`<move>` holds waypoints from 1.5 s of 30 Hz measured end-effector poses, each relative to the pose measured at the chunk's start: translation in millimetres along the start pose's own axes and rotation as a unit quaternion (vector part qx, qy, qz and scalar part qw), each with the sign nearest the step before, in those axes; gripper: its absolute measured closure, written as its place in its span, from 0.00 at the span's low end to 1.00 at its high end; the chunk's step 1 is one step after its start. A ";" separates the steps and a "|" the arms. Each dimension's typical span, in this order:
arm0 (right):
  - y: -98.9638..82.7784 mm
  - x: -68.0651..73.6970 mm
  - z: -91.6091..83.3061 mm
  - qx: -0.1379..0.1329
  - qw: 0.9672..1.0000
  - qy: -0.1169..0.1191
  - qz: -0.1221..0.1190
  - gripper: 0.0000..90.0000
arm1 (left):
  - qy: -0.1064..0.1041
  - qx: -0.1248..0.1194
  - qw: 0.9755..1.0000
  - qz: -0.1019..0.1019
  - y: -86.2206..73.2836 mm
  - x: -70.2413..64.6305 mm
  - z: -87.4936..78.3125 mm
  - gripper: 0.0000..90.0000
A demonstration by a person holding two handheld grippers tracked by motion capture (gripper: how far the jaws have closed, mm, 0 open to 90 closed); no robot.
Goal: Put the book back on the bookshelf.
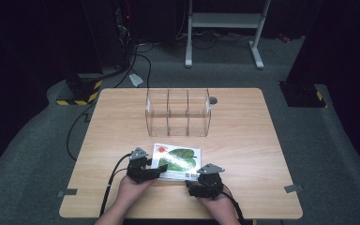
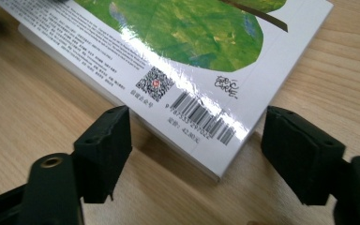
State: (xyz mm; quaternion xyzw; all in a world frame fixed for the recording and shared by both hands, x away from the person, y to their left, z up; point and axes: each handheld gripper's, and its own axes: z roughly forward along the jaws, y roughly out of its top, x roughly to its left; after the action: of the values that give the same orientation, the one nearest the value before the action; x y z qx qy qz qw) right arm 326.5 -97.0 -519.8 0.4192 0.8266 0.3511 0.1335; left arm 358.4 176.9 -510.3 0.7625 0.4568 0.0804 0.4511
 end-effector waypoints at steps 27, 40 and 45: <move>-1.8 -15.4 -16.3 -0.092 0.995 -0.025 0.017 0.50 | 0.007 -0.033 0.996 0.081 -17.2 -9.8 -12.3 0.64; 0.5 -20.3 -16.7 -0.084 0.995 -0.005 0.044 0.49 | 0.010 -0.054 0.992 0.116 -14.7 -18.7 -20.2 0.70; 0.4 -20.3 -16.4 -0.084 0.995 -0.009 0.047 0.46 | 0.011 -0.060 0.989 0.132 -14.0 -21.8 -22.5 0.71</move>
State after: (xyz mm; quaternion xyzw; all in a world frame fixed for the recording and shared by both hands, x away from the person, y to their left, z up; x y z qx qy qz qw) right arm 330.7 -120.5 -509.3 0.4480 0.7721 0.4218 0.1591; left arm 325.3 176.4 -501.6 0.7866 0.3515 0.1748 0.4766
